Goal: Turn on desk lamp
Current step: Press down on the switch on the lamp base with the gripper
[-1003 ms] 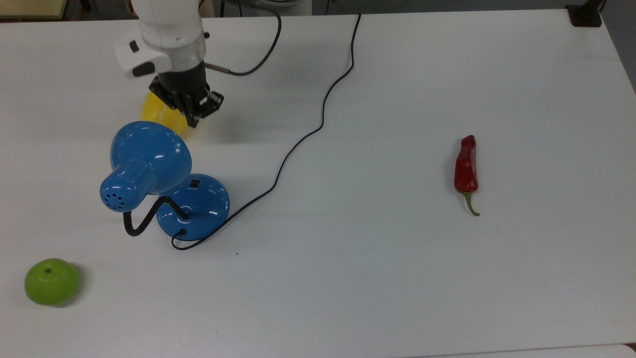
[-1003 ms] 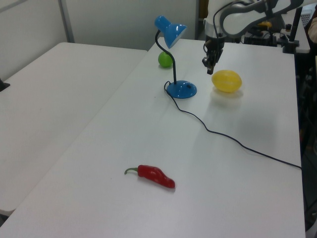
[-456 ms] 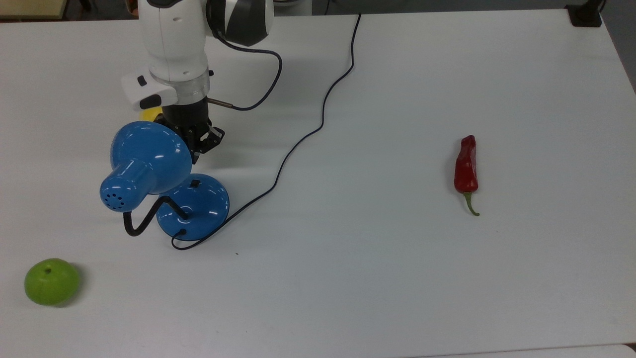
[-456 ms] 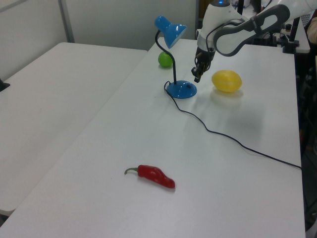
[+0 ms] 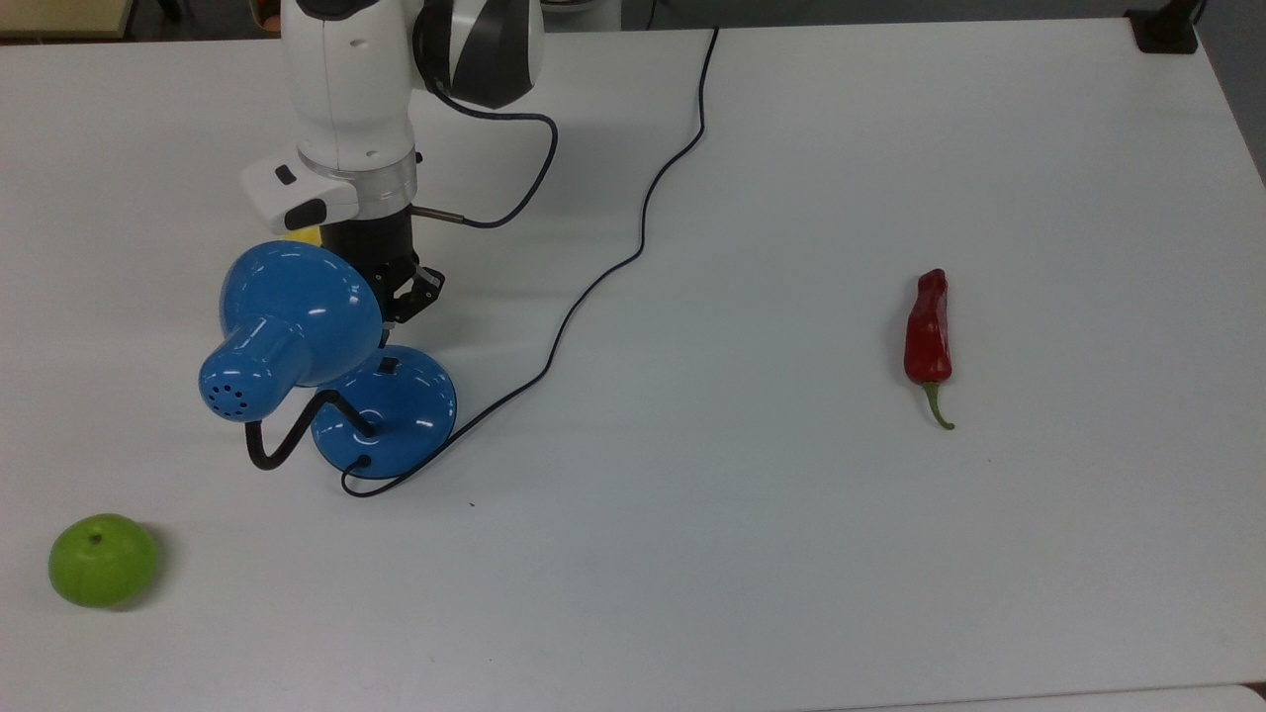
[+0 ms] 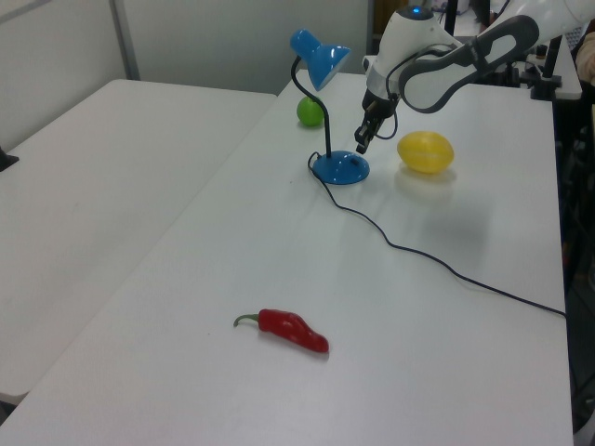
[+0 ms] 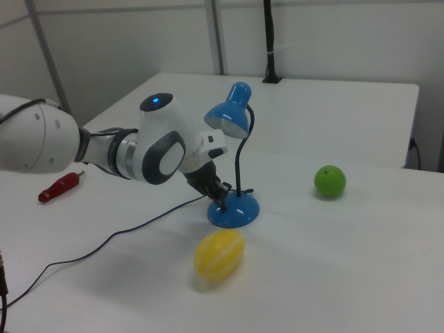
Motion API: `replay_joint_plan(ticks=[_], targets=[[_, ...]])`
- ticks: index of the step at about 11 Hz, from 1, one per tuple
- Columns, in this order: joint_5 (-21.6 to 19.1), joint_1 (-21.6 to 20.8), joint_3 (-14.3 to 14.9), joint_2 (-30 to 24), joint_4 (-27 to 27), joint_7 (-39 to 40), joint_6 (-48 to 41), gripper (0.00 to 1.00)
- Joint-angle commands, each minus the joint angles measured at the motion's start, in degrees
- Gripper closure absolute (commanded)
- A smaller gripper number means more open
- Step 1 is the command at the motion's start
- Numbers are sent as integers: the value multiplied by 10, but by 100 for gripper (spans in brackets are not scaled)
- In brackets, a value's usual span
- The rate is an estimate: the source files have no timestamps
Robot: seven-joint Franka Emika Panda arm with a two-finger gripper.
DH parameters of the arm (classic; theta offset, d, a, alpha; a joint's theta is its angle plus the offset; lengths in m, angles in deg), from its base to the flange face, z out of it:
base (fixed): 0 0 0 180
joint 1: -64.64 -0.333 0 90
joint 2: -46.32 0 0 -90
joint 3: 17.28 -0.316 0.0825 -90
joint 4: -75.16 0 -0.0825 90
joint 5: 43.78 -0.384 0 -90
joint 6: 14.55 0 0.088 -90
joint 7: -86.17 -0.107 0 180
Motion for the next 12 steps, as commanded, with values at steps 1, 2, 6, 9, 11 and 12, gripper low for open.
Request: replay_joint_plan(ticks=[1,2,6,9,11,12], targets=[[6,3,1,16,3,13,34,100],[5,3,1,17,3,13,42,100],[5,4,1,37,18,13,46,100],[7,4,1,47,25,14,47,100],[8,4,1,50,25,16,47,100],[8,4,1,53,25,17,47,100]])
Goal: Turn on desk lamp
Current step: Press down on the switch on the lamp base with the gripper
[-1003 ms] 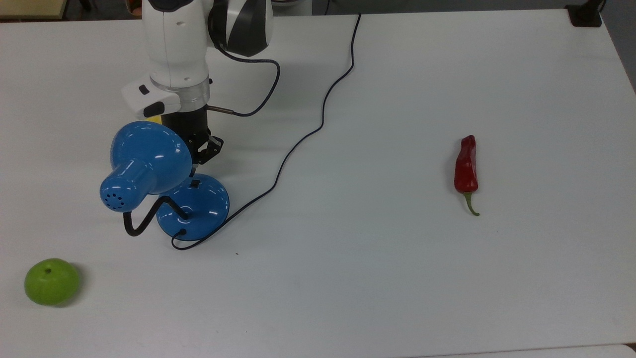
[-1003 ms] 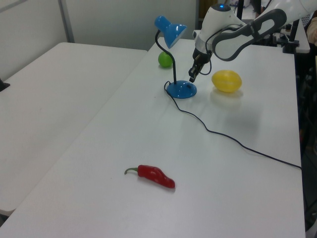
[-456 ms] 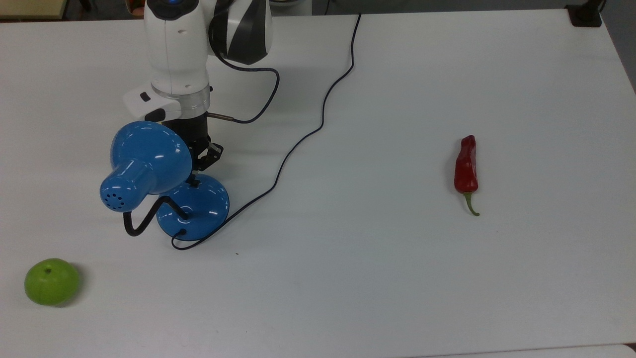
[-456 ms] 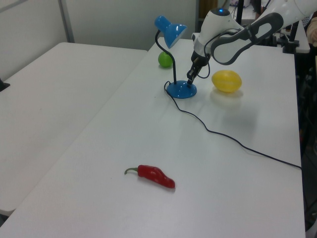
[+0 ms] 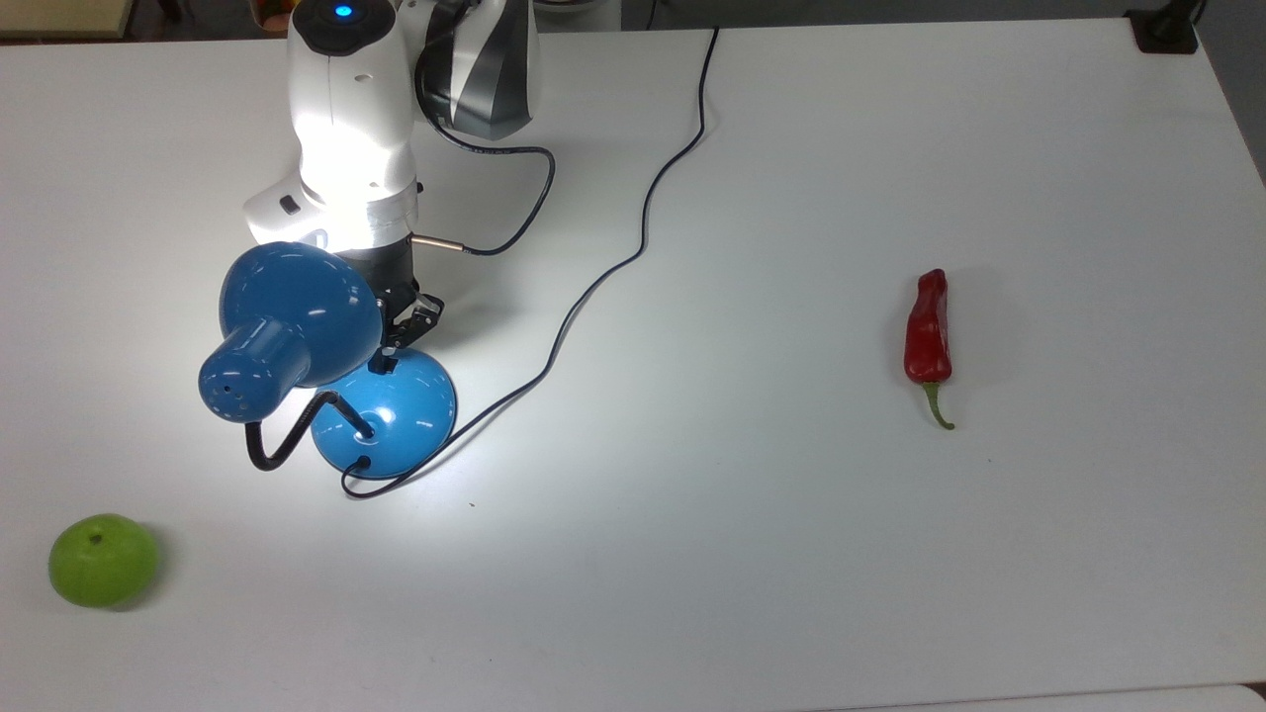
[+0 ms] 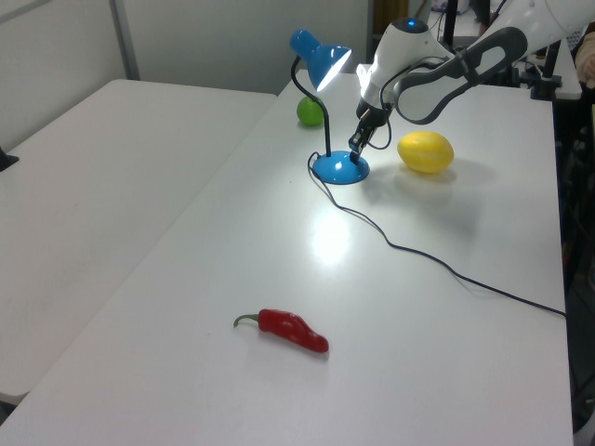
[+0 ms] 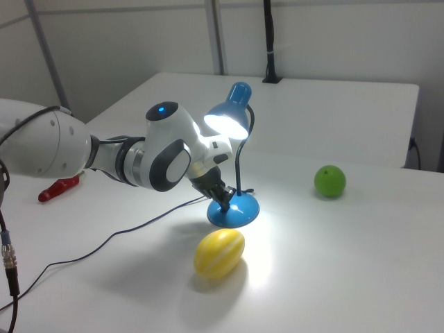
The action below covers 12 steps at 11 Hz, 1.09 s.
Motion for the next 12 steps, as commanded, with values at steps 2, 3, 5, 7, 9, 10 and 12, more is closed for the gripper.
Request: replay_joint_plan(ticks=[2,3,5,7,9,10,12], targets=[[8,2,1,20,6,21,16,100],[8,2,1,20,6,22,23,100],[7,2,0,20,6,22,24,100],[6,2,0,16,6,22,23,100],[6,2,0,2,6,19,16,100],[4,2,-2,-7,5,18,11,100],[4,1,-5,-24,4,17,-32,100]])
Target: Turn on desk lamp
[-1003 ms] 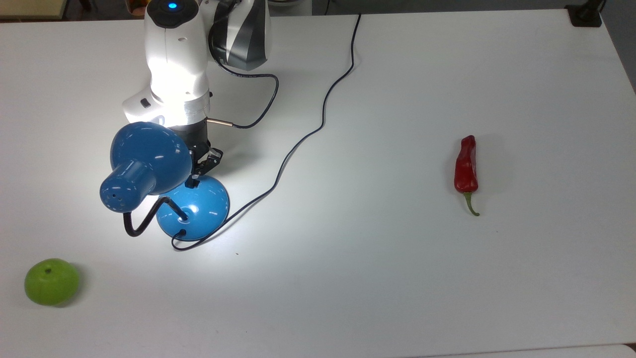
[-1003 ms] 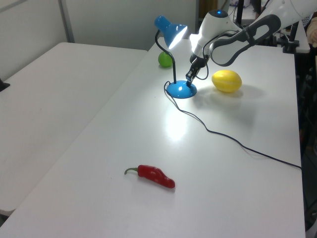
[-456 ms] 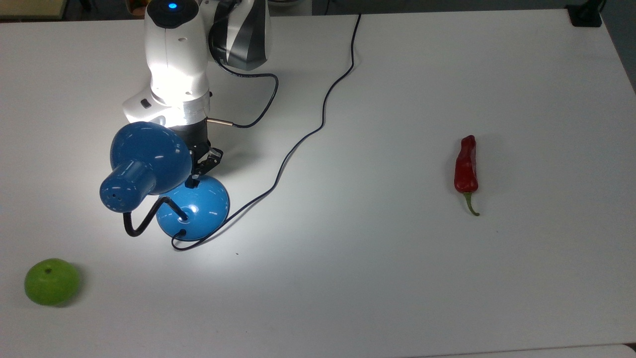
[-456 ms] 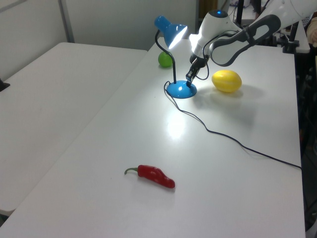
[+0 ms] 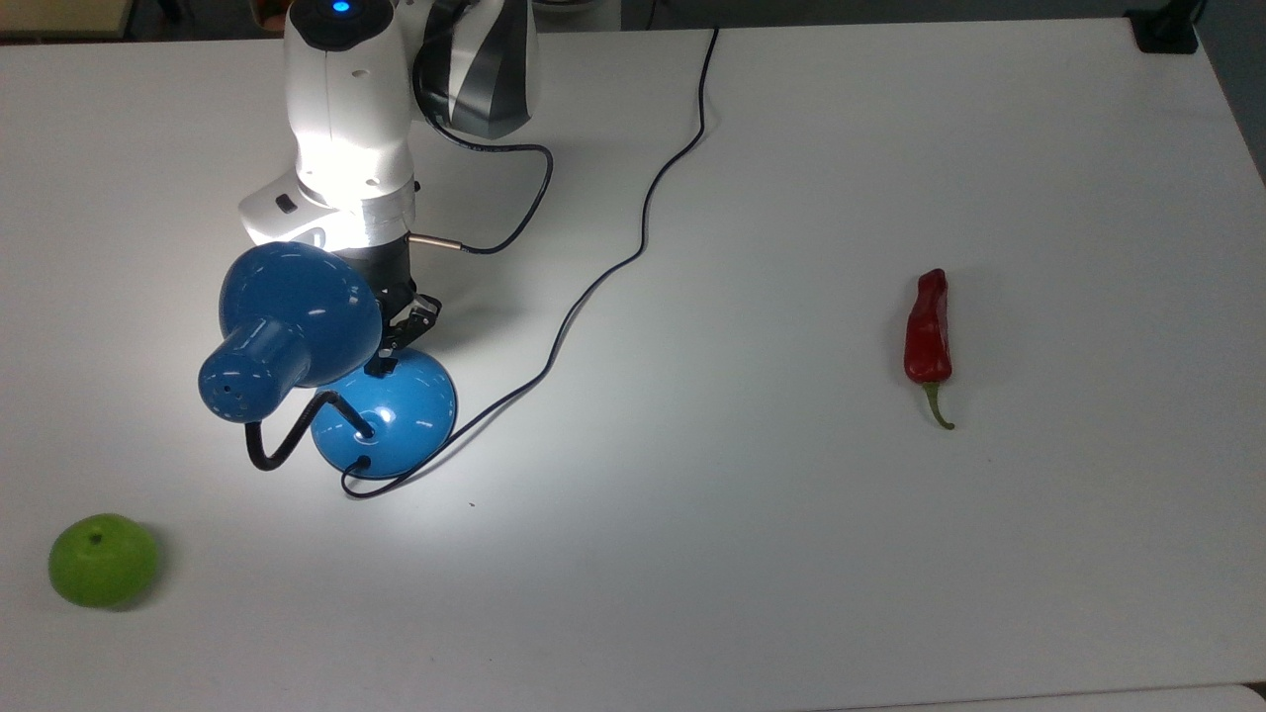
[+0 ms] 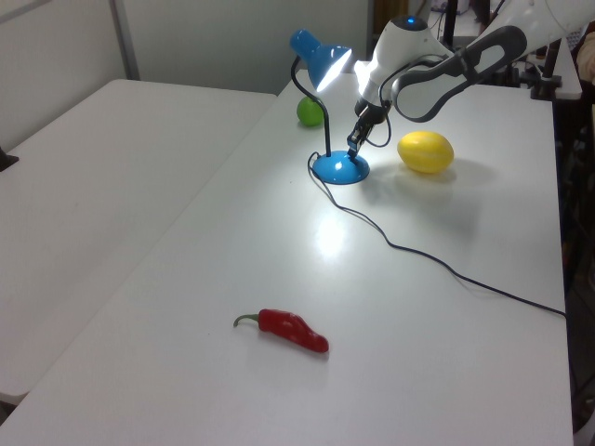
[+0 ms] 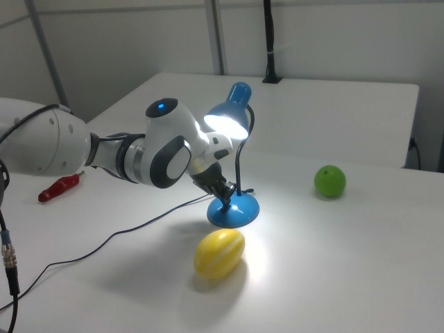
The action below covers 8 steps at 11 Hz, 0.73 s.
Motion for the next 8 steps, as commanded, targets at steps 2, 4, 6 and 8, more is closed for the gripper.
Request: replay_joint_plan(ticks=[2,4,6,8], targets=[[3,-5,-6,-52,-8,3,-100,100],[3,-7,-20,-78,-8,1,-165,100],[3,-10,-28,-109,-8,-3,-239,100],[3,-31,-32,-146,-5,-4,-326,100]])
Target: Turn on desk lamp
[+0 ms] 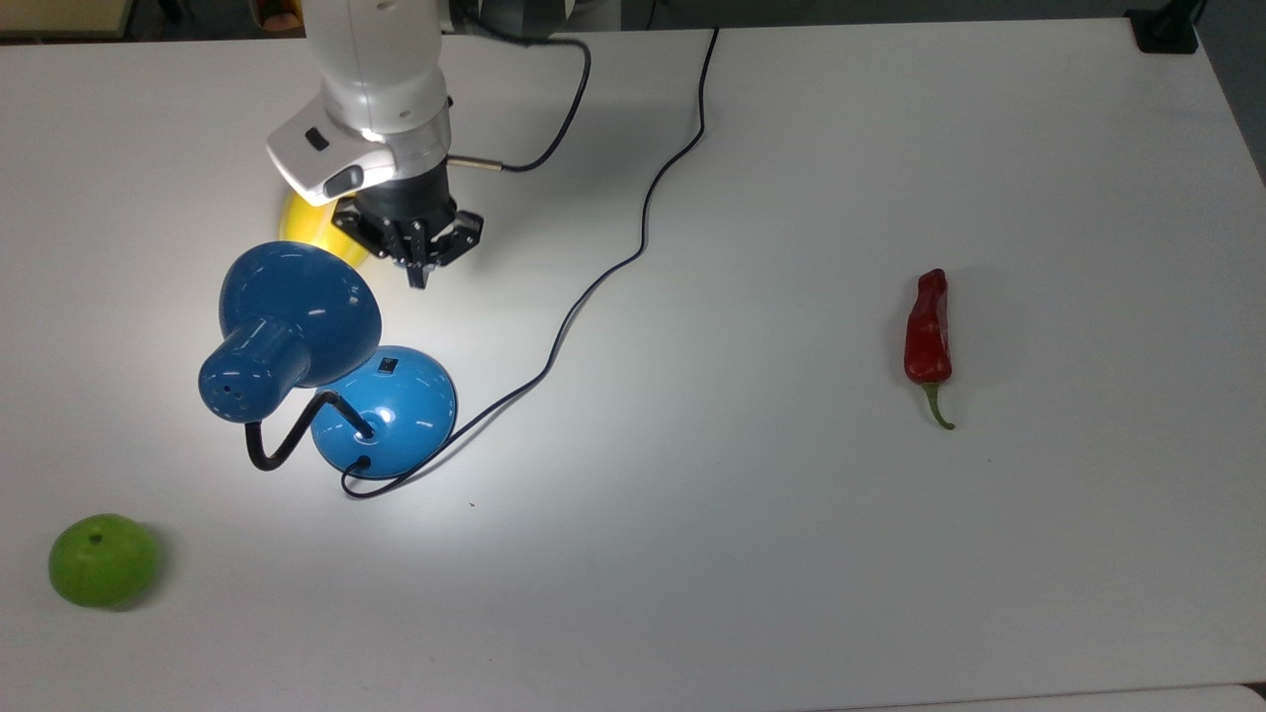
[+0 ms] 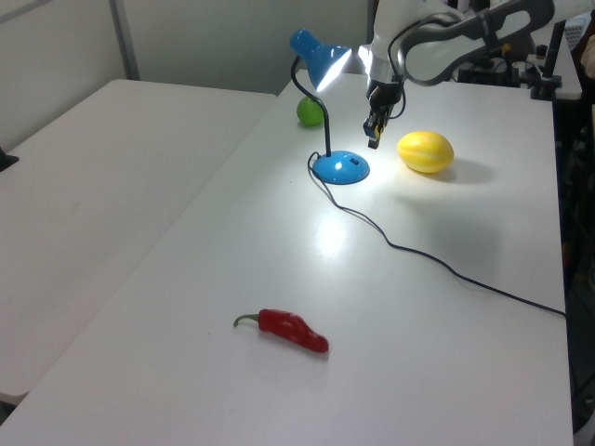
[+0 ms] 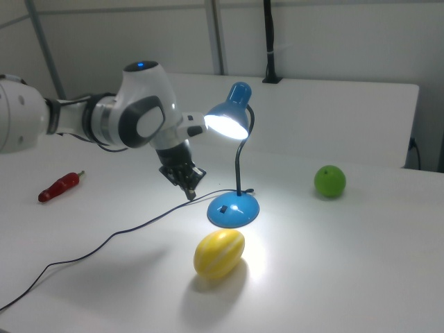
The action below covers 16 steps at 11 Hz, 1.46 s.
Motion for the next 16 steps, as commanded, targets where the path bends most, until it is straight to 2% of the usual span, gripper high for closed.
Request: replay_joint_plan(ticks=[1,2,4,8,12,13,14,15,16], targets=[[2,-32,-1,-72,-10,-4,-118,100],[2,-52,-1,-91,-9,-4,-145,100],[2,-64,3,-133,-9,-4,-193,100],[6,-129,60,-185,-4,0,-246,100],[-4,-129,66,-186,60,6,-332,100],[-4,-128,66,-184,61,5,-331,96],[-4,-128,66,-184,61,2,-332,83],[-3,-126,66,-187,61,6,-333,47],[3,-126,66,-187,61,7,-333,23]])
